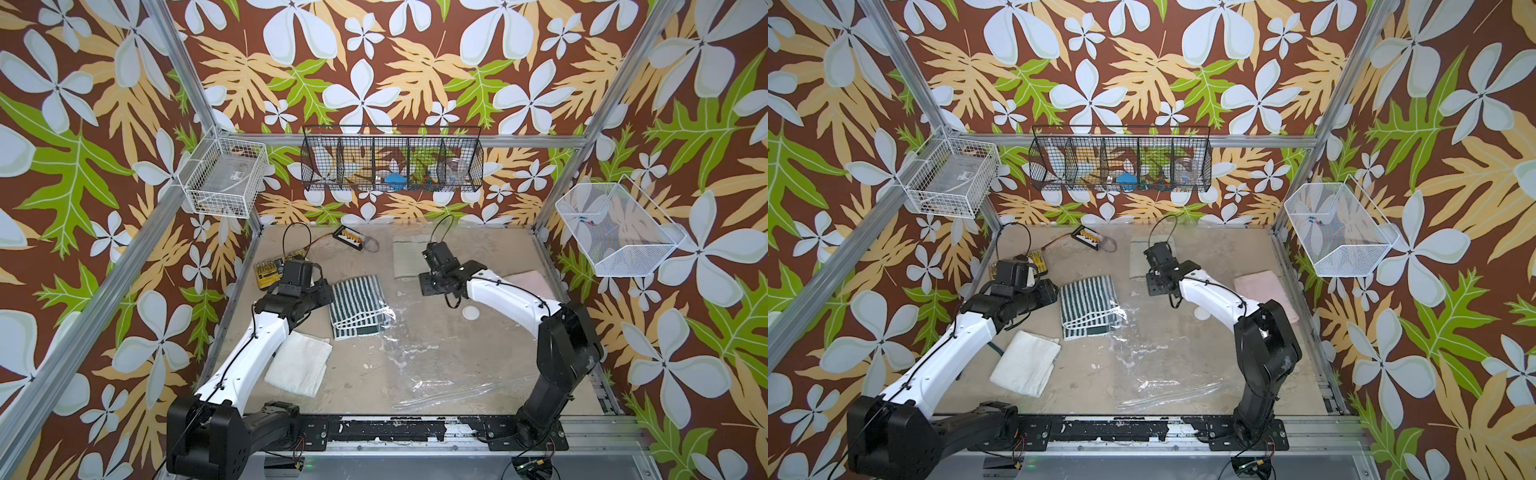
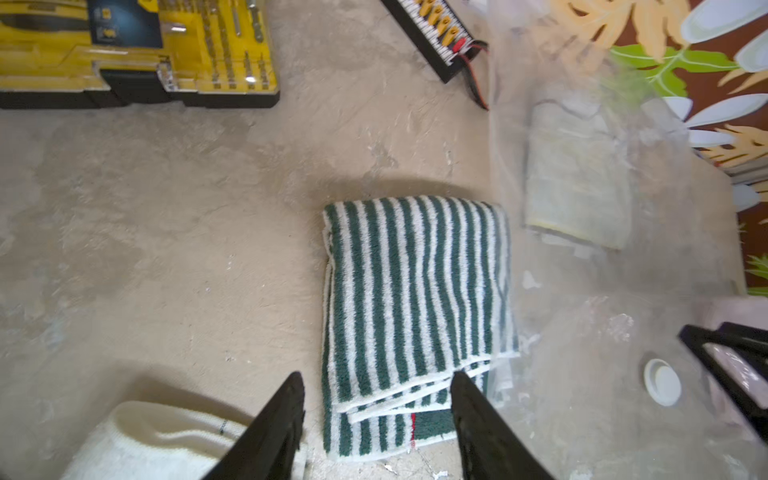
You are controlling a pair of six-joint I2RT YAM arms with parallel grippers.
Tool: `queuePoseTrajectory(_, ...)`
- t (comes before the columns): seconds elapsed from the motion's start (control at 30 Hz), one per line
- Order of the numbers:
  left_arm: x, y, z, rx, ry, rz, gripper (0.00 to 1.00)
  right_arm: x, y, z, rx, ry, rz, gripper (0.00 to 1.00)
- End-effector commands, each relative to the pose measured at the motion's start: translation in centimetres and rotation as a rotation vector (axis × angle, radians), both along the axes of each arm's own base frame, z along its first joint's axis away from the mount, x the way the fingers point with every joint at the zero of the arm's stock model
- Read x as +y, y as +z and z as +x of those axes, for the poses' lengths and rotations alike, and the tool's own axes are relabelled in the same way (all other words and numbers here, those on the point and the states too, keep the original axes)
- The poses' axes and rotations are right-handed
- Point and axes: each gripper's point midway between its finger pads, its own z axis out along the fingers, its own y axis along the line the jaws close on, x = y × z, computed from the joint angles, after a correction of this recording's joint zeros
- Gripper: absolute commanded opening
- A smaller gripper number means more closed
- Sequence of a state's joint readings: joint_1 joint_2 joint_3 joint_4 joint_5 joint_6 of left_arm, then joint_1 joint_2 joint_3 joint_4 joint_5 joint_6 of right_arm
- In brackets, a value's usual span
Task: Place the folded towel into the vacuum bag
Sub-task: Adjust the towel at the center of the board, then adjust the vacuum bag at the center of the board.
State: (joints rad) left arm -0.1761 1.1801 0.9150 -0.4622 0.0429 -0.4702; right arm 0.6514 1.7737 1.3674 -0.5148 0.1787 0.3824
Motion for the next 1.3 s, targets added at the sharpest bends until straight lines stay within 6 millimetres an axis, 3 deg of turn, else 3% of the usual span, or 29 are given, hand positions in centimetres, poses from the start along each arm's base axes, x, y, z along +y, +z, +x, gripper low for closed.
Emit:
queuePoseTrajectory(0.0,-1.5,0.6,0.5,-0.063,-0.053,-0.077,0.59,4.6,-1.6,-3.6,0.094,0.097,0.066,0.61)
queuePoseTrajectory(0.07,-3.5,0.4,1.1,-0.094,-0.106,-0.190,0.58,6.3,-3.5,-3.9,0.156,0.093,0.175,0.52)
queuePoseTrajectory(0.13,-5.7,-0.3,1.5,-0.092,-0.141,-0.308,0.58,6.7,-4.9,-3.2,0.189,0.066,0.239,0.40)
queuePoseTrajectory(0.23,-8.3,-2.5,2.0,-0.058,-0.160,-0.376,0.57,6.2,-6.7,-2.1,0.223,0.036,0.262,0.33)
queuePoseTrajectory(0.37,-10.3,-6.2,2.4,0.027,-0.143,-0.437,0.55,3.4,-9.8,-1.8,0.293,-0.029,0.256,0.31)
queuePoseTrajectory(0.47,-9.9,-8.4,2.2,0.076,-0.105,-0.429,0.55,-0.6,-11.9,-1.5,0.302,-0.115,0.195,0.31)
queuePoseTrajectory(0.6,-9.2,-9.7,1.5,0.104,-0.081,-0.391,0.55,-6.8,-14.2,-0.8,0.322,-0.227,0.077,0.31)
queuePoseTrajectory(0.7,-8.3,-8.8,0.8,0.102,-0.079,-0.340,0.55,-9.6,-13.4,0.0,0.275,-0.272,-0.014,0.32)
queuePoseTrajectory(0.8,-5.7,-7.4,0.0,0.076,-0.037,-0.205,0.57,-10.1,-10.6,1.1,0.204,-0.268,-0.077,0.33)
queuePoseTrajectory(0.87,-3.7,-7.4,-0.9,0.091,-0.002,-0.153,0.58,-8.8,-8.1,1.7,0.159,-0.234,-0.074,0.35)
queuePoseTrajectory(0.93,-2.1,-8.1,-1.9,0.122,0.024,-0.148,0.59,-5.4,-5.3,1.5,0.125,-0.153,-0.016,0.38)
queuePoseTrajectory(1.07,-0.9,-9.6,-3.4,0.155,0.055,-0.154,0.59,5.0,-1.0,-1.2,0.112,0.077,0.137,0.41)
queuePoseTrajectory(1.1,-1.1,-9.9,-3.4,0.160,0.052,-0.166,0.59,7.5,-0.6,-2.3,0.130,0.132,0.164,0.43)
queuePoseTrajectory(1.17,-1.5,-10.3,-3.2,0.166,0.044,-0.191,0.58,10.5,-1.1,-4.0,0.166,0.186,0.167,0.48)
queuePoseTrajectory(1.27,-2.1,-11.1,-3.0,0.182,0.028,-0.215,0.57,12.4,-2.8,-5.4,0.215,0.216,0.174,0.51)
